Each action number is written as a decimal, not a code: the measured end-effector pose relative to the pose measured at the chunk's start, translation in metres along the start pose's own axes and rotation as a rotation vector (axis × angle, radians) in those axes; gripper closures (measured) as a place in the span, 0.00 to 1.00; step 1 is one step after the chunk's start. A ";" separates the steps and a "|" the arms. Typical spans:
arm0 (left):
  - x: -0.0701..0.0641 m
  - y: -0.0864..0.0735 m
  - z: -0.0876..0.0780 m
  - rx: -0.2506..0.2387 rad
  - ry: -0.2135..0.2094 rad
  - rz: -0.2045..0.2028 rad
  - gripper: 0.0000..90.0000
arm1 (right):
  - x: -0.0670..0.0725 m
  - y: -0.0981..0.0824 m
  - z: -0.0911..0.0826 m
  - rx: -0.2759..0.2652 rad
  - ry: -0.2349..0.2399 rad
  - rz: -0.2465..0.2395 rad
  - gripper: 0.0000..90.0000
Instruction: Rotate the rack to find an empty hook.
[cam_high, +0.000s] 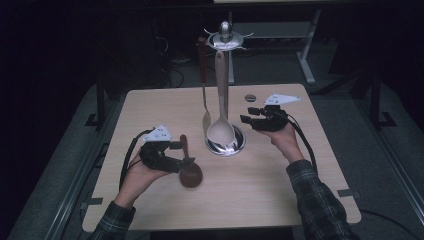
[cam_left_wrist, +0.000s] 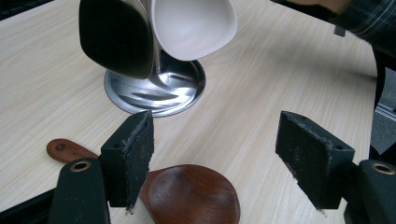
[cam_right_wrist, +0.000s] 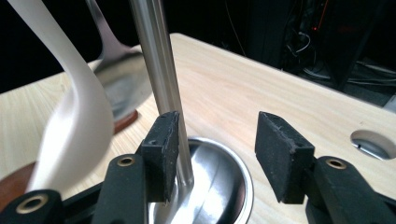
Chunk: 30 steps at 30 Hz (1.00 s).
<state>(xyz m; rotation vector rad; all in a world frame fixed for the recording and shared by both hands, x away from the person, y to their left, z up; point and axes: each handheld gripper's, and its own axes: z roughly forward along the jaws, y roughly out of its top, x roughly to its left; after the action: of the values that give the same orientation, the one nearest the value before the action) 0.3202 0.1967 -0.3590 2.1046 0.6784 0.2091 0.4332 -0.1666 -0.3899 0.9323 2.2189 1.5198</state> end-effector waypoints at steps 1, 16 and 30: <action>0.000 0.000 0.000 0.001 0.000 0.001 0.31 | -0.001 -0.004 0.004 0.011 0.006 0.006 0.55; 0.001 0.000 -0.001 -0.001 0.001 -0.007 0.31 | 0.016 -0.039 0.071 0.157 0.046 -0.054 0.55; 0.004 0.008 -0.007 -0.016 0.005 -0.003 0.31 | 0.017 -0.054 0.094 0.134 0.060 -0.028 0.77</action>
<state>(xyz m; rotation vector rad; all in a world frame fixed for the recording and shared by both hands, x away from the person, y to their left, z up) 0.3238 0.1999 -0.3484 2.0881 0.6811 0.2180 0.4554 -0.0997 -0.4745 0.9004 2.3909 1.4188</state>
